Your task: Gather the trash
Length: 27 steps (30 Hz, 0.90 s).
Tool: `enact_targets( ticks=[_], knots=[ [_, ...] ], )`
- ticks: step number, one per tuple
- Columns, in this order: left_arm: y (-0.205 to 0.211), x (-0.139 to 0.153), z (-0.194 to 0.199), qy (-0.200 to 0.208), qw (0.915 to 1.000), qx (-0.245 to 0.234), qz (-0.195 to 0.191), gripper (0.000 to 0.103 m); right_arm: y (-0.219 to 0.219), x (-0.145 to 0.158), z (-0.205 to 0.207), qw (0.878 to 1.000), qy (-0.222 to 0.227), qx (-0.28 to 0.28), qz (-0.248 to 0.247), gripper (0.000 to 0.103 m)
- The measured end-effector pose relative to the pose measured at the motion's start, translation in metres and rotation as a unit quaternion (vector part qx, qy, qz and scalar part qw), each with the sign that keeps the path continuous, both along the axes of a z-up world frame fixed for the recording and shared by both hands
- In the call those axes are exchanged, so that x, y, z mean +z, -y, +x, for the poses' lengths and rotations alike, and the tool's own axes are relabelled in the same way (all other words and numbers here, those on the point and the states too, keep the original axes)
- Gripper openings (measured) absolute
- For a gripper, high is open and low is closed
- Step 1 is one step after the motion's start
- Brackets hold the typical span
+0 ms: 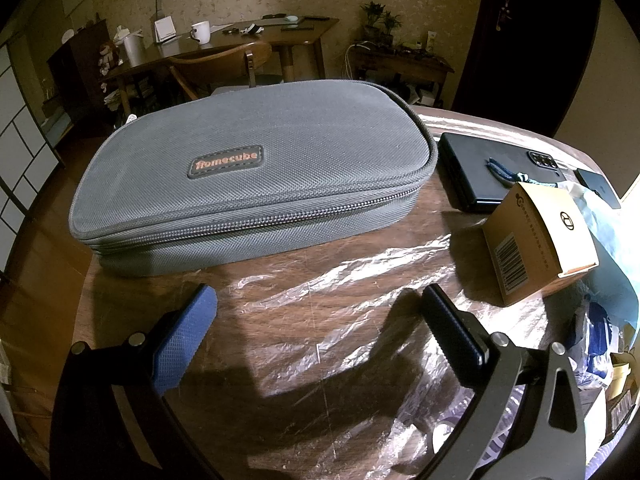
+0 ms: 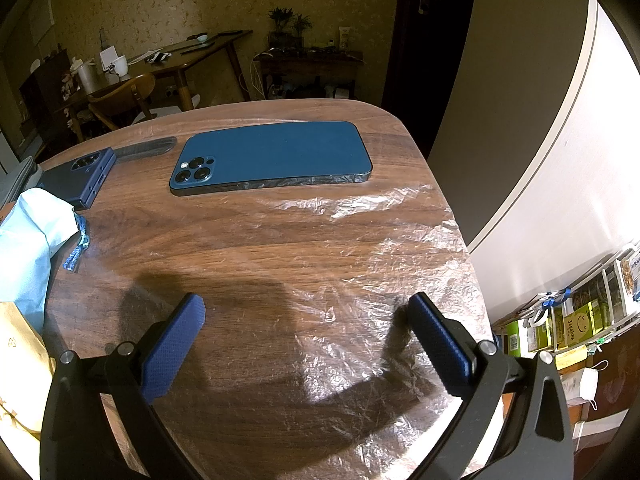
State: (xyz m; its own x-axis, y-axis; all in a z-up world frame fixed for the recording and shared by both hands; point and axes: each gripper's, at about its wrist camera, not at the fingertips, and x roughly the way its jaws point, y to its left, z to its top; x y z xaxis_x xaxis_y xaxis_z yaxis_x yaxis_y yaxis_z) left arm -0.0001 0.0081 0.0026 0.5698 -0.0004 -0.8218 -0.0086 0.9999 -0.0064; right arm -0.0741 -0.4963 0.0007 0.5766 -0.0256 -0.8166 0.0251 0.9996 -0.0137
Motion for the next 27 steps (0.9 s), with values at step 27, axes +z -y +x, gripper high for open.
enact_targets(
  ticks=[27],
  knots=[
    [0.116, 0.095, -0.001, -0.098, 0.9373, -0.171, -0.287, 0.102, -0.080, 0.044, -0.076, 0.969, -0.024, 0.091, 0.227, 0.099]
  ],
)
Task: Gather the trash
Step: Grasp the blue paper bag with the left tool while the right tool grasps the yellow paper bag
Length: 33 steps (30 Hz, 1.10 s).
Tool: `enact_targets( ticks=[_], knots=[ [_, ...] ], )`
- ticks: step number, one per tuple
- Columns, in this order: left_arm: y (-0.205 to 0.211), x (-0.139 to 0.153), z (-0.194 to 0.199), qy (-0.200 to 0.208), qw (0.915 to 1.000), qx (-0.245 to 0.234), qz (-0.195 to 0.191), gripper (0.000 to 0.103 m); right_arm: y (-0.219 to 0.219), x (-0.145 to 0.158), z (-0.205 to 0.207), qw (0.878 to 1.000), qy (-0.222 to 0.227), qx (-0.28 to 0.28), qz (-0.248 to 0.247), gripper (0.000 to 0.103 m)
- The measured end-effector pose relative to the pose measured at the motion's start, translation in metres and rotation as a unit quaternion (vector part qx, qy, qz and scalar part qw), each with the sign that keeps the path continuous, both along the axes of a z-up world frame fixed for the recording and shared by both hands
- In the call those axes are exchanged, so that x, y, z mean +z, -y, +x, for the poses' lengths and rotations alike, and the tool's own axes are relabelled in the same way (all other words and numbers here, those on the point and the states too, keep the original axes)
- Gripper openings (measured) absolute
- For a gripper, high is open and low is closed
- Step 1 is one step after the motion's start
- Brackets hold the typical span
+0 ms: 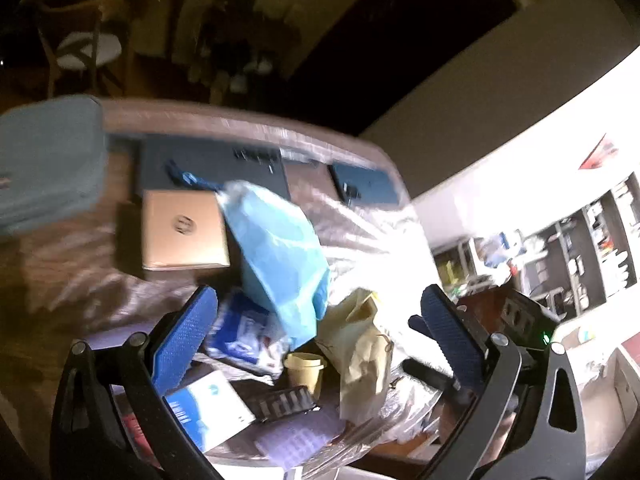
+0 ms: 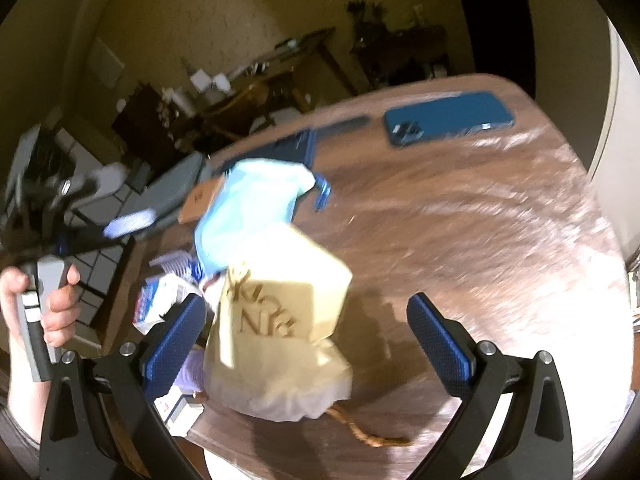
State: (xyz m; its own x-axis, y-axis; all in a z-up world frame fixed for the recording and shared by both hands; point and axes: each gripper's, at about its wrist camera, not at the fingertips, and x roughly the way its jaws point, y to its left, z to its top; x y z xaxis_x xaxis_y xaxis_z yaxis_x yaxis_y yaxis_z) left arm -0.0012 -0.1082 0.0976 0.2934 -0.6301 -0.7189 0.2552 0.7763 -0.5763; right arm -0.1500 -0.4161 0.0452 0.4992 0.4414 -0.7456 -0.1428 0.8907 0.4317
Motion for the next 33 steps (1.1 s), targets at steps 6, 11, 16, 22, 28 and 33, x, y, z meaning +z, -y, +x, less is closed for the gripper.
enact_targets(
  ticks=[6, 11, 16, 22, 28, 33],
  knots=[
    [0.024, -0.029, 0.017, -0.051, 0.9986, -0.004, 0.013, 0.102, -0.018, -0.008, -0.002, 1.000, -0.011, 0.007, -0.002, 0.099],
    [0.027, -0.037, 0.025, -0.061, 0.9978, 0.001, 0.026, 0.102, -0.029, -0.018, 0.007, 1.000, -0.014, 0.008, -0.006, 0.099],
    [0.034, -0.047, 0.035, -0.071, 0.9960, -0.001, 0.054, 0.102, -0.037, -0.025, 0.014, 1.000, -0.021, 0.014, -0.007, 0.099],
    [0.042, -0.062, 0.039, -0.078, 0.9931, -0.009, 0.087, 0.102, -0.043, -0.037, 0.018, 0.999, -0.028, 0.014, -0.007, 0.099],
    [0.046, -0.068, 0.039, -0.076, 0.9922, -0.025, 0.096, 0.077, -0.042, -0.036, 0.015, 1.000, -0.019, 0.021, -0.001, 0.084],
    [0.037, -0.065, 0.039, -0.082, 0.9942, -0.027, 0.064, 0.061, -0.031, -0.036, 0.013, 0.999, -0.026, 0.022, 0.031, 0.071]
  ],
)
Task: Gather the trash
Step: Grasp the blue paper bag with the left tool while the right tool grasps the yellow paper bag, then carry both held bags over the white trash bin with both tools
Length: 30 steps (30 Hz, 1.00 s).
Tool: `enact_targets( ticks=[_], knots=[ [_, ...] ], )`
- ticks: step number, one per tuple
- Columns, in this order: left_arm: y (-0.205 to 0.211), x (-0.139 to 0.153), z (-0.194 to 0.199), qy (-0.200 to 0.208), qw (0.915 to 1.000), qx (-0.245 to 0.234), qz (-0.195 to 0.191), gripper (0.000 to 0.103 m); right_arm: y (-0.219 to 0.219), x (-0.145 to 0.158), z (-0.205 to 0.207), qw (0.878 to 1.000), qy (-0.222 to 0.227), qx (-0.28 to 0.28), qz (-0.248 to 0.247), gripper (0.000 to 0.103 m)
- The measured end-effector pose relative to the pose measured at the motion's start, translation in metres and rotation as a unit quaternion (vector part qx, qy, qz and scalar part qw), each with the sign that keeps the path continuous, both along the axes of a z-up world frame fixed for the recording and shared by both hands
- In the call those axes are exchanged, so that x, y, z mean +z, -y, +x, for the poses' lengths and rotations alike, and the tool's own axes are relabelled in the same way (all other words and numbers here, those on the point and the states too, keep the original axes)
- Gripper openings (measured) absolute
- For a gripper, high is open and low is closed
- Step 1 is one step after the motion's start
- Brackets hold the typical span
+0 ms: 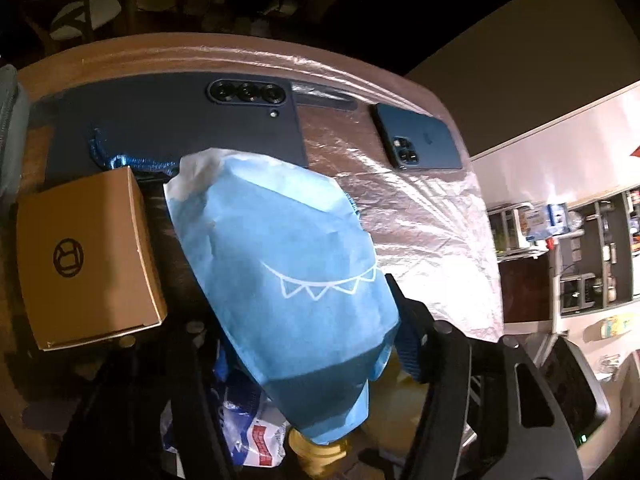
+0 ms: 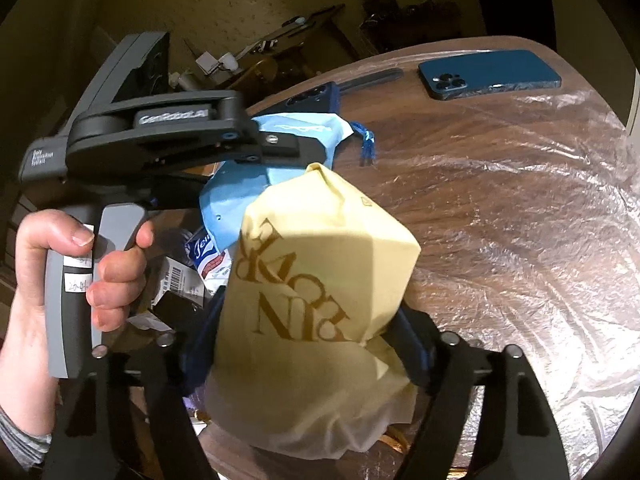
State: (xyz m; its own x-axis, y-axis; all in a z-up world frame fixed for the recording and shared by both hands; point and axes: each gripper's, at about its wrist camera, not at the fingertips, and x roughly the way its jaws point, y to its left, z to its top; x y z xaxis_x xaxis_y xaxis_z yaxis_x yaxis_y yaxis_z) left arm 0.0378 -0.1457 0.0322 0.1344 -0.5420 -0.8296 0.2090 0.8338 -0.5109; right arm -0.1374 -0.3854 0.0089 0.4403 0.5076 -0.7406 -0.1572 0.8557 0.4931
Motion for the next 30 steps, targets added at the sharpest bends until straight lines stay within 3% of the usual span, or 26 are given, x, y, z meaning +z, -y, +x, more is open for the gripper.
enact_targets(
  ticks=[13, 19, 24, 30],
  knots=[
    [-0.020, 0.053, -0.015, 0.074, 0.9941, 0.020, -0.076, 0.061, 0.053, 0.025, -0.001, 0.997, 0.031, -0.050, 0.058, 0.070],
    [-0.023, 0.069, -0.036, 0.108, 0.9908, 0.015, -0.080, 0.061, 0.070, 0.044, 0.007, 0.993, 0.056, -0.067, 0.078, 0.070],
    [-0.003, 0.070, -0.072, 0.140, 0.9888, -0.030, -0.045, 0.061, 0.063, 0.051, 0.010, 0.994, 0.062, -0.081, 0.038, 0.070],
    [0.009, 0.055, -0.099, 0.126, 0.9898, -0.045, -0.049, 0.061, 0.072, 0.067, -0.005, 0.988, 0.092, -0.079, 0.097, 0.070]
  ],
)
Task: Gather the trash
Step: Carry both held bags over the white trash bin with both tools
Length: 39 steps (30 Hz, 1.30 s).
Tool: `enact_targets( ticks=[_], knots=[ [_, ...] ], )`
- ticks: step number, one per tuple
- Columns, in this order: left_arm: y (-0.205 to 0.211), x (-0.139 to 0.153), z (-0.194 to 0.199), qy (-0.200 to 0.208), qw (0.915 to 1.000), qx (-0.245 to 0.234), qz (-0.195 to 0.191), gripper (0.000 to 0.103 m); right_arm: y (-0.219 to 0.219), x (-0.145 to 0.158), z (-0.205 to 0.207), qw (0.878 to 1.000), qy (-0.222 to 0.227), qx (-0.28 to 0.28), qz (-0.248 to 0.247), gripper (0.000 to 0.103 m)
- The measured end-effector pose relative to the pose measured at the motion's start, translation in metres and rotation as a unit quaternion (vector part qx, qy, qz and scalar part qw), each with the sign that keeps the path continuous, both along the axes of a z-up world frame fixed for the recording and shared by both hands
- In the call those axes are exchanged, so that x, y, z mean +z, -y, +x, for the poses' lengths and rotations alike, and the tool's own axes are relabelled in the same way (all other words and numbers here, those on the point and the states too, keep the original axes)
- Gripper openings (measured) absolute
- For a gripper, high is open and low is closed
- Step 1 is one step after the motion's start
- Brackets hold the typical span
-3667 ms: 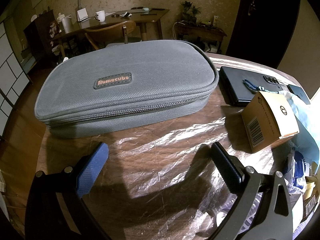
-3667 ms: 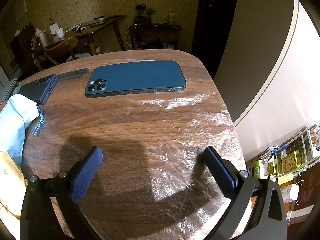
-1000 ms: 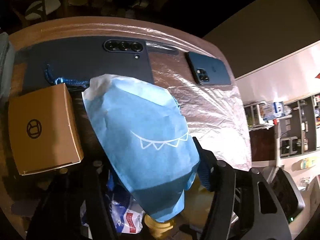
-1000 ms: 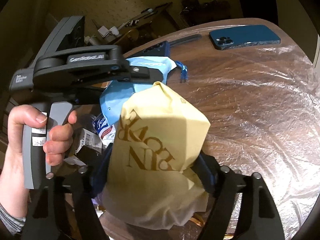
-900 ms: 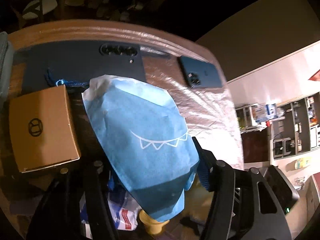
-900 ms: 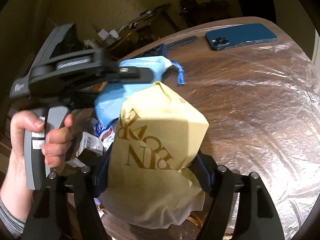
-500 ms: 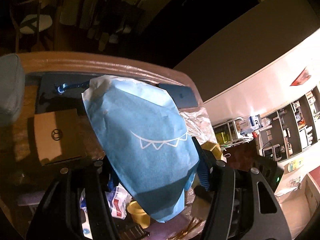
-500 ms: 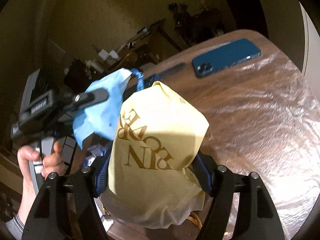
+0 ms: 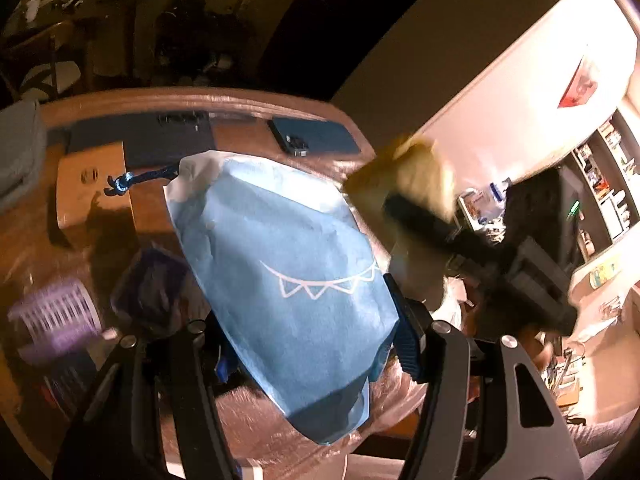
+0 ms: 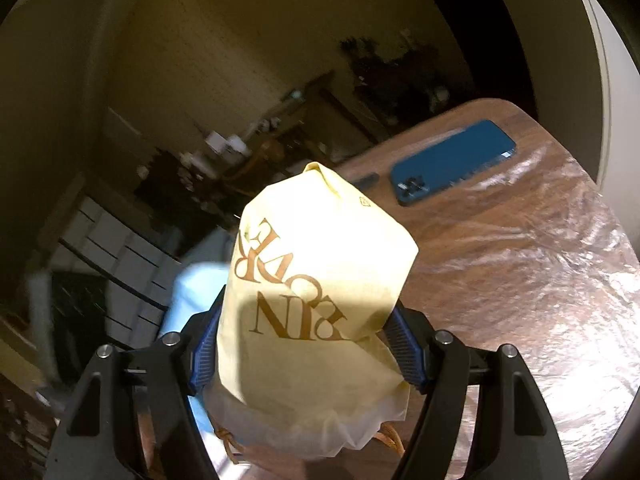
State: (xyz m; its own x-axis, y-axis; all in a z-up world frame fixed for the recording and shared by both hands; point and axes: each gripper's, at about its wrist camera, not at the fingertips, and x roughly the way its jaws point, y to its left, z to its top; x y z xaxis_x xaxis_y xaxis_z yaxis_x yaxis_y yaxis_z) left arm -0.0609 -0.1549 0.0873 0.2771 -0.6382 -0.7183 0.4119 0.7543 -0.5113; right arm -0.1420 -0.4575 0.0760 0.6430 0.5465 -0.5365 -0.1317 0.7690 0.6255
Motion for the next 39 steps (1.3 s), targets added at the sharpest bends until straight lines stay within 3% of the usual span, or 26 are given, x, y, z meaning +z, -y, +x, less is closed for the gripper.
enact_targets(
  ticks=[11, 24, 30, 39],
  knots=[
    [-0.030, 0.006, -0.027, 0.021, 0.9973, 0.061, -0.035, 0.061, -0.018, 0.026, -0.014, 1.000, 0.020, 0.019, -0.015, 0.070],
    [-0.081, 0.010, -0.057, 0.063, 0.9897, 0.128, -0.010, 0.061, -0.040, 0.025, -0.066, 0.993, 0.013, 0.068, -0.098, 0.070],
    [-0.105, 0.008, -0.074, 0.069, 0.9880, 0.138, -0.007, 0.061, -0.045, 0.019, -0.089, 0.990, 0.009, 0.091, -0.111, 0.070],
    [-0.110, 0.008, -0.104, 0.071, 0.9896, 0.125, 0.002, 0.061, -0.061, 0.020, -0.128, 0.982, 0.020, 0.133, -0.130, 0.070]
  ],
)
